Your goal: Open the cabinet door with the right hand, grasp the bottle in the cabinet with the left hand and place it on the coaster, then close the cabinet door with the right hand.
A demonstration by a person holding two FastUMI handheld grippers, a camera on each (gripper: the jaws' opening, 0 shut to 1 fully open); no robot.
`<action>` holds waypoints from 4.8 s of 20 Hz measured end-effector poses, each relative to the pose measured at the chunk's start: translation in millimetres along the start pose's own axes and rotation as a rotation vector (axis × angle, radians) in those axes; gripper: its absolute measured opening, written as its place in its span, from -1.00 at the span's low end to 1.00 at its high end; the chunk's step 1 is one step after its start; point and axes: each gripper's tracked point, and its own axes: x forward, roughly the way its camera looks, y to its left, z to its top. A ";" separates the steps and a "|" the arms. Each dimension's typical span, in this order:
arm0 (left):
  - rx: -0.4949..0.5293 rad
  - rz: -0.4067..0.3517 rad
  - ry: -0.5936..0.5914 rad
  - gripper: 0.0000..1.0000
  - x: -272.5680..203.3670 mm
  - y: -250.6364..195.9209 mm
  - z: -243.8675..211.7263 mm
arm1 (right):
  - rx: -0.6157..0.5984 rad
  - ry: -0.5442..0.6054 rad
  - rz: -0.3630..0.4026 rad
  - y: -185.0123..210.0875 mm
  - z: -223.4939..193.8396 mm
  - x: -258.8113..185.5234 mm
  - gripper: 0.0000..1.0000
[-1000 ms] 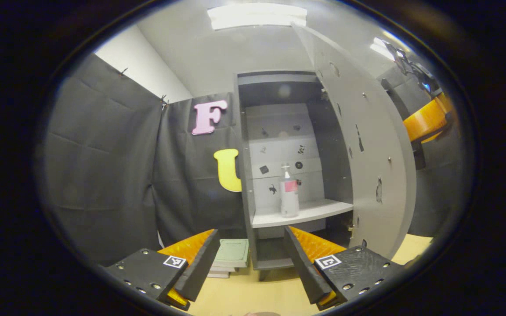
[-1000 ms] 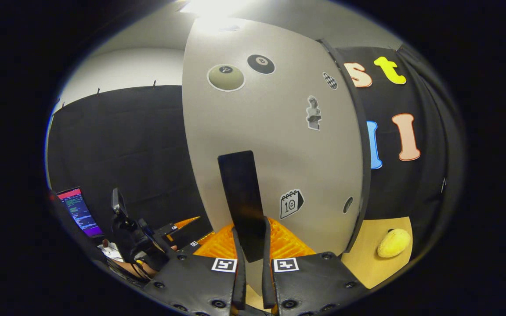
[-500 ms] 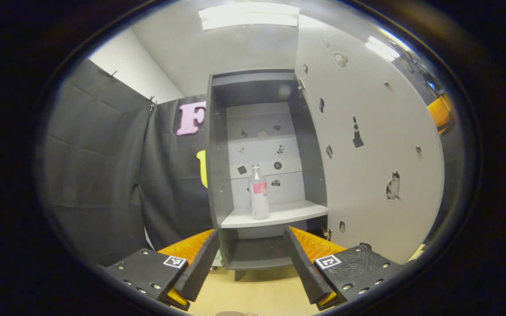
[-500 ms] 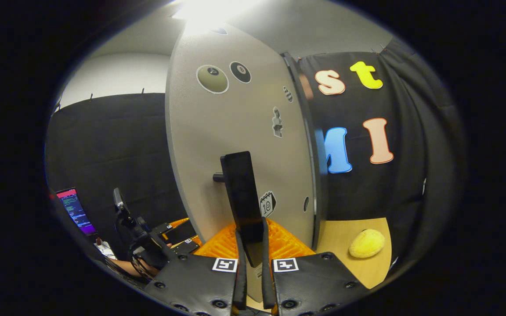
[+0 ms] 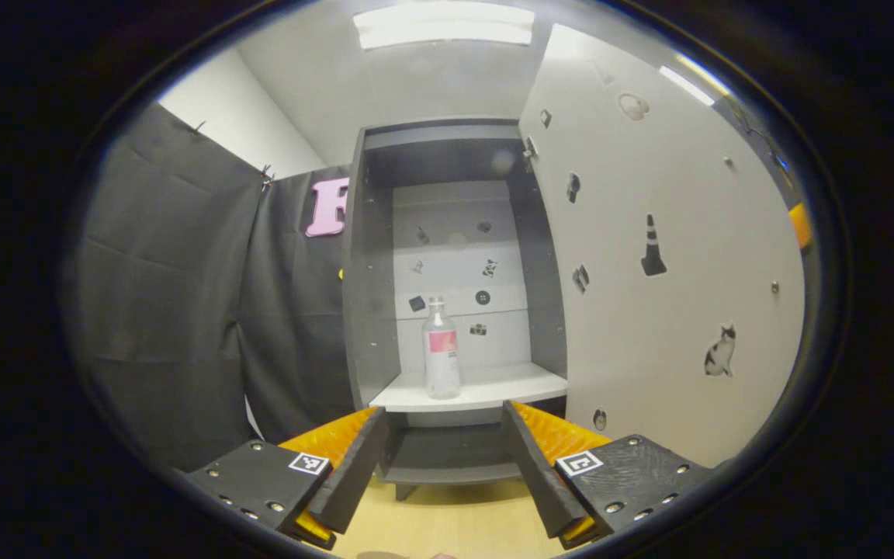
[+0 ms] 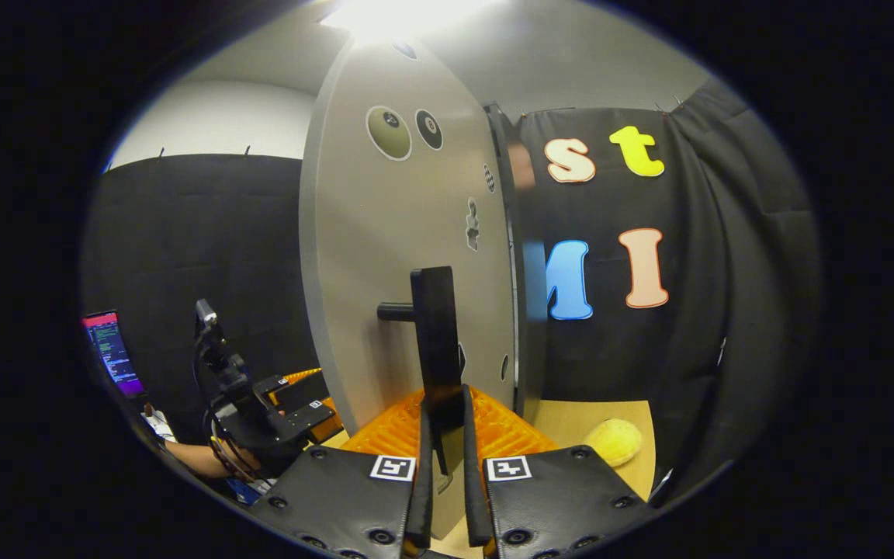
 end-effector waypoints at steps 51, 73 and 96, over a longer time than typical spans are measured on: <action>-0.059 0.053 0.075 0.45 119.4 90.5 -62.9 | 0.125 0.027 -0.554 -153.3 -58.0 -4.6 0.96; -0.059 0.212 0.266 0.46 -51.6 128.8 -254.4 | 0.104 0.044 -0.511 -150.8 -82.3 -11.3 0.96; -0.062 0.260 0.371 0.52 -74.3 127.2 -361.6 | 0.075 0.137 -0.462 -132.5 -102.9 14.2 0.96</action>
